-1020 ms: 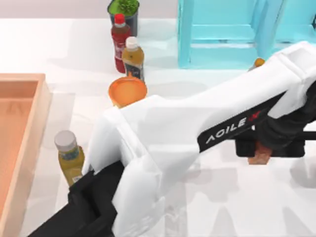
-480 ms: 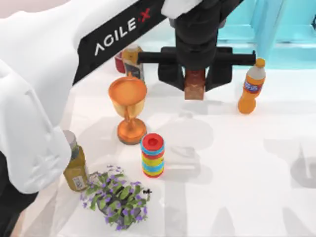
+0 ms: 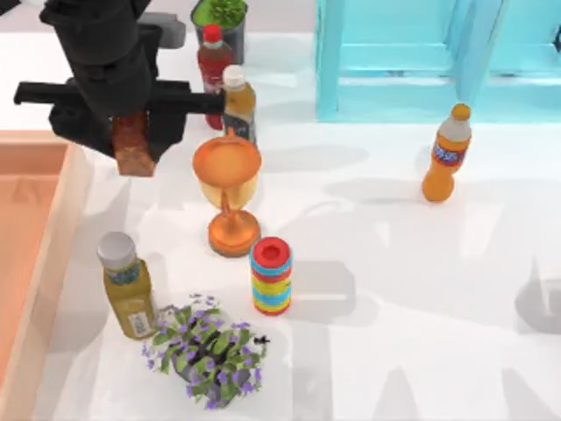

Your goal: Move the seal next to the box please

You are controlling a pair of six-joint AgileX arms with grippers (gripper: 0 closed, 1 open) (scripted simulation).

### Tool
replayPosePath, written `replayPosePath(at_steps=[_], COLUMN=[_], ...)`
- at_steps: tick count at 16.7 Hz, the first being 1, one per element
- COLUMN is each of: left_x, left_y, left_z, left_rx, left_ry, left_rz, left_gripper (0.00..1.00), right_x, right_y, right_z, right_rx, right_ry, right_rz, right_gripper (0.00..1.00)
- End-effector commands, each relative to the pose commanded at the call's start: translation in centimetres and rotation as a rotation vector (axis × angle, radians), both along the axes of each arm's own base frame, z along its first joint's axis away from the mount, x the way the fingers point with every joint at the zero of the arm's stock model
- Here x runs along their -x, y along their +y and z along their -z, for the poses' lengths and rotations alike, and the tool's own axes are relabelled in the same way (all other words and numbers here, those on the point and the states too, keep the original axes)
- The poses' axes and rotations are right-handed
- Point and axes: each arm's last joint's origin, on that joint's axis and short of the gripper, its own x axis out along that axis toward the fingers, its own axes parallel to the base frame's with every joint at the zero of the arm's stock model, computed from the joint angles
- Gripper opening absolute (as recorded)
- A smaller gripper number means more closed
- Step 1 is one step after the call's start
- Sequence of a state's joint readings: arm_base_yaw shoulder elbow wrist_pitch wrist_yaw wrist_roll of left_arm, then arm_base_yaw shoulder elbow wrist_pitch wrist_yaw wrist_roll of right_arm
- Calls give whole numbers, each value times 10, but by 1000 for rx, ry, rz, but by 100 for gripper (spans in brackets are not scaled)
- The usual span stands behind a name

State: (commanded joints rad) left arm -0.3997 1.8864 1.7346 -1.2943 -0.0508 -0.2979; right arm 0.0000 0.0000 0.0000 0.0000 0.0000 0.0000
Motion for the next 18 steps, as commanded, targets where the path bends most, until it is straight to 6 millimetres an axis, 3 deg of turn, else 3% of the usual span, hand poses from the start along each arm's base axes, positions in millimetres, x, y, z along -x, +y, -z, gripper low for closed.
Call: replayPosePath(at_steps=[3,6,12,18], left_x=[5,8,7,-1], left_y=[36,51,50,50], left_z=[12,16,18,54], left_rx=[6,20,17,23], left_ry=[-26,-62,-58,-76], left_rz=[-38,-69,-65,-69], left_gripper=[0,0,0,0], right_x=[0,0,0,0], right_y=[0,0,0,0], right_z=[0,0,0,0], right_rx=[0,0,0,0], right_ry=[0,0,0,0], right_rz=[0,0,0,0], right_gripper=[100,100,100,100])
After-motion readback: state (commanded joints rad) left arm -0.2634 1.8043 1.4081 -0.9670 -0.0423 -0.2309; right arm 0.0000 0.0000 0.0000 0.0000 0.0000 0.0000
